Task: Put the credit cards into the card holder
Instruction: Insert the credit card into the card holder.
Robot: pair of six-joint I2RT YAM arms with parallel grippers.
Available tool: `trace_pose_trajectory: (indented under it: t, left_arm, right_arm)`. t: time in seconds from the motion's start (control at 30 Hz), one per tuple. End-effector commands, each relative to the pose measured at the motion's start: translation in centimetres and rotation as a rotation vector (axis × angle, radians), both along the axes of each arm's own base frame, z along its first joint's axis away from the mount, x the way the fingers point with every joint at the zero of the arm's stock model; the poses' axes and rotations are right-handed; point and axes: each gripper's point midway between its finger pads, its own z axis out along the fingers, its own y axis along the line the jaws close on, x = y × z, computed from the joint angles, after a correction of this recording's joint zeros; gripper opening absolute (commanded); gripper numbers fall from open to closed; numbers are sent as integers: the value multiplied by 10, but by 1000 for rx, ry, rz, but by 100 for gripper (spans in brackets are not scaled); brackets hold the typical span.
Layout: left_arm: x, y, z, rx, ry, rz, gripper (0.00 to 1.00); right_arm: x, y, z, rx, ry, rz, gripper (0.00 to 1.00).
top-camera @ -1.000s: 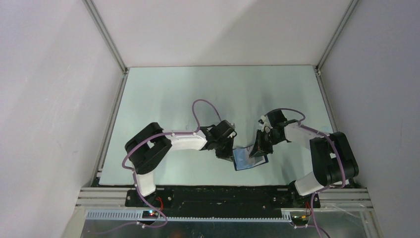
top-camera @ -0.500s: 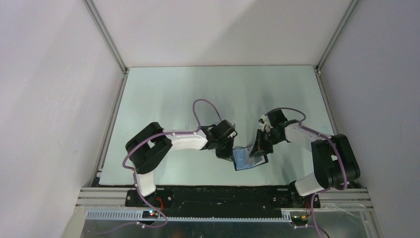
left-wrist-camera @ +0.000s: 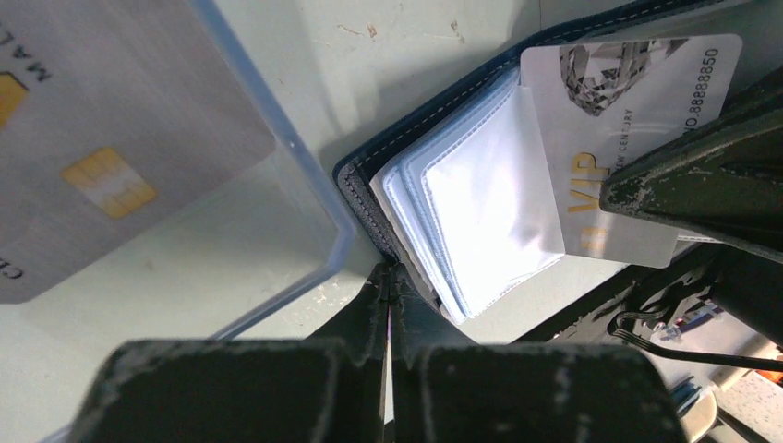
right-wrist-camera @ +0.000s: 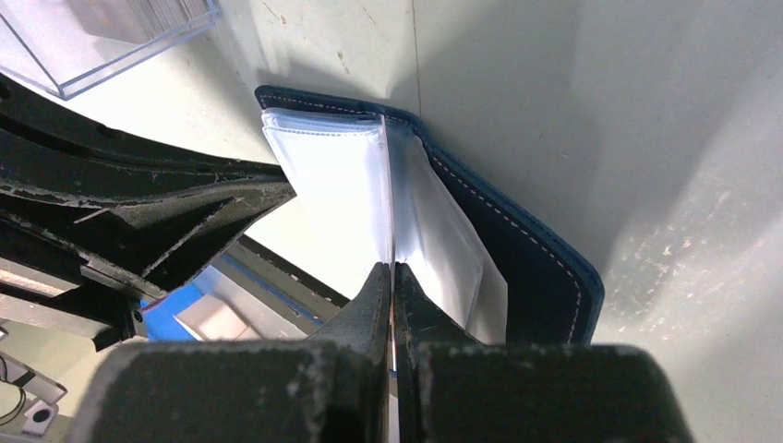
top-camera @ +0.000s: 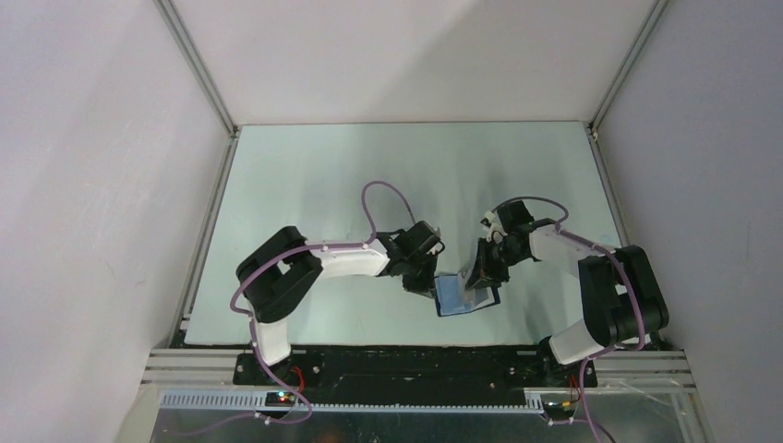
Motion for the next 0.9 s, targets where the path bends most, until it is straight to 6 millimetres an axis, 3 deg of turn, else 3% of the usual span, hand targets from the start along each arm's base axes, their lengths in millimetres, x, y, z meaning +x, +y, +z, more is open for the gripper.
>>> trace_pose_trajectory:
  t: [0.0, 0.67, 0.87]
  left_arm:
    - [10, 28, -24, 155, -48, -3, 0]
    - [29, 31, -30, 233, -75, -10, 0]
    - [30, 28, -28, 227, -77, -15, 0]
  right_arm:
    - [-4, -1, 3, -13, 18, 21, 0]
    - [-5, -9, -2, -49, 106, -48, 0]
    - [-12, -11, -14, -68, 182, -35, 0]
